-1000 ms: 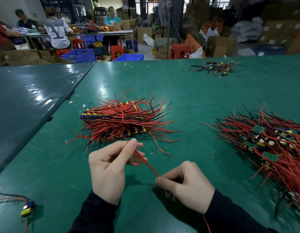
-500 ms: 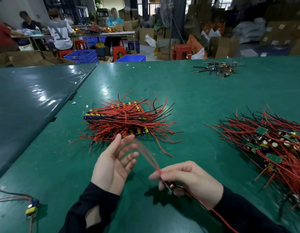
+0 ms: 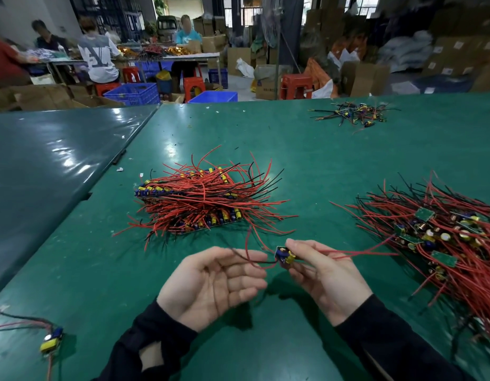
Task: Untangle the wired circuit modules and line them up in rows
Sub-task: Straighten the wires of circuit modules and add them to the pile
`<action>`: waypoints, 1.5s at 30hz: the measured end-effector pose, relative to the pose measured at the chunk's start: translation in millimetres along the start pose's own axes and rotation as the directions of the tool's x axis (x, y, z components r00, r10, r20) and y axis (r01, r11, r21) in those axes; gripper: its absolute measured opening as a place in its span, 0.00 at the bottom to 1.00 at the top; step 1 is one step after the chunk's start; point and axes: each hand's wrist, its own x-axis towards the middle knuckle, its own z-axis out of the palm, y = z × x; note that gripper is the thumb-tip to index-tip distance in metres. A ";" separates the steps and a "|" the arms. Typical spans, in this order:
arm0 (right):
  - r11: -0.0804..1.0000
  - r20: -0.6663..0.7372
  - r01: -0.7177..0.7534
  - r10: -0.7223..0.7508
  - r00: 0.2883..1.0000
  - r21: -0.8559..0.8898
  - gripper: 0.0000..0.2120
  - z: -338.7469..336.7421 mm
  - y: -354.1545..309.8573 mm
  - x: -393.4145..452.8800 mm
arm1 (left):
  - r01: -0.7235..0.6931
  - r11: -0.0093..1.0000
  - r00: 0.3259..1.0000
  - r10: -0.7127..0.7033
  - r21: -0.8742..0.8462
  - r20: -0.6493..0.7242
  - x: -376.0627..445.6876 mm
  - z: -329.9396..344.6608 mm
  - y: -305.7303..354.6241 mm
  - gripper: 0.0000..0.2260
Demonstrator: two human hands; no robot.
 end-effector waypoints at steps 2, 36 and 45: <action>0.999 0.000 0.027 -0.027 1.000 0.036 0.04 0.3 2.1 -1.0 | -0.070 0.997 0.997 0.069 -0.015 -0.036 1.5 -0.9 -3.2 0.15; 0.775 0.497 0.311 0.004 0.867 -0.550 0.15 -7.3 -6.2 -10.9 | -0.519 0.783 0.704 0.619 0.342 -0.349 2.5 13.9 -10.0 0.04; 0.938 0.460 0.024 0.148 0.875 -0.345 0.10 -8.8 -9.7 -0.4 | -0.428 0.815 0.824 0.529 0.389 -0.202 1.0 21.1 -18.3 0.10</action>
